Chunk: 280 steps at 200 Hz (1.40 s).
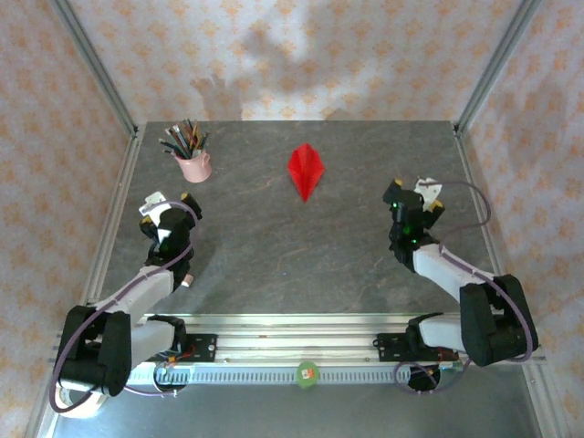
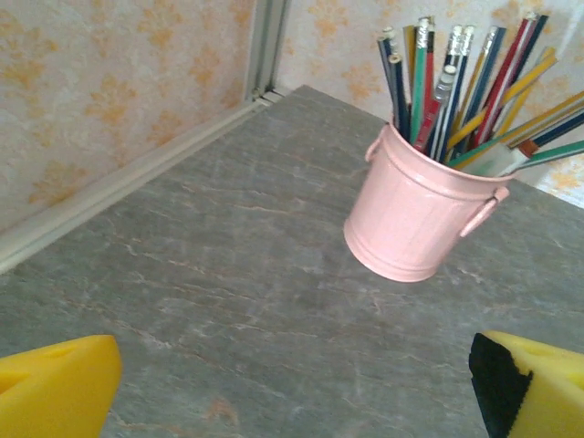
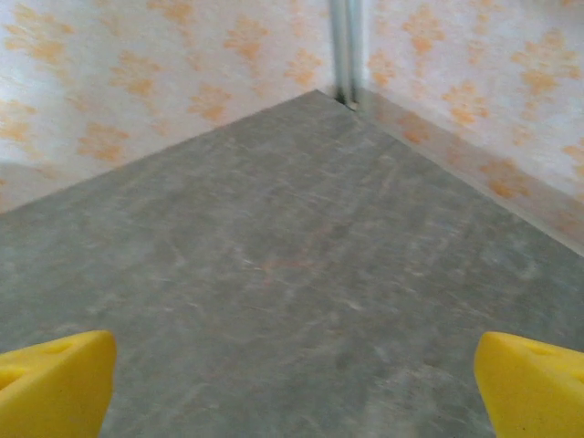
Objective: Fold a paper plane with a square sheet of paper (pick it up from the middle)
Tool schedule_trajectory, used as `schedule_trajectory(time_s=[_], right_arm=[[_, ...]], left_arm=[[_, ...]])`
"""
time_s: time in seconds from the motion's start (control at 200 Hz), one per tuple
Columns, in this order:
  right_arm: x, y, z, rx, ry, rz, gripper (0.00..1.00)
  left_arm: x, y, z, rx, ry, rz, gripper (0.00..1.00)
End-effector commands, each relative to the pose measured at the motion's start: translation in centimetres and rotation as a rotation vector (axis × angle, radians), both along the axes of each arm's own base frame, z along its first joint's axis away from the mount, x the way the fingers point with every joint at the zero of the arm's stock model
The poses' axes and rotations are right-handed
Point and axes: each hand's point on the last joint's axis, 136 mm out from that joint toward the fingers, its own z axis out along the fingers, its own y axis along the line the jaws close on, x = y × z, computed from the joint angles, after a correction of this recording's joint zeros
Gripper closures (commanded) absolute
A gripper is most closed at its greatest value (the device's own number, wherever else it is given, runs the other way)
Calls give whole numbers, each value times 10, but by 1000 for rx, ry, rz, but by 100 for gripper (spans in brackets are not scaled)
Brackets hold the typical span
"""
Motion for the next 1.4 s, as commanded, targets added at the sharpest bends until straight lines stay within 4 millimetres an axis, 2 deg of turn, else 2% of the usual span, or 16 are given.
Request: schedule_trajectory(time_s=[0.0,0.15,0.345,0.526,0.731,1.396], right_arm=[[-6,-22,16,-47,-122,-81,0],[-6,-22,-5,-64,-122,-18,0],[-2,-13,-6,-107,-182,76,0],[-3,-15,-22,-59,-194,136,0],[-1,-10,-30,-56,-192,184,0],[0,-10,-32,-54,-183,190,0]], left_arm=[[5,13,22,85,-94,29,1],[19,0,14,132,-121,-92,1],[28,-10,10,162,-147,-221,1],[27,-23,-1,171,-169,-323,1],[35,-20,-18,157,-139,-303,1],[39,-23,-20,187,-103,-292,1]])
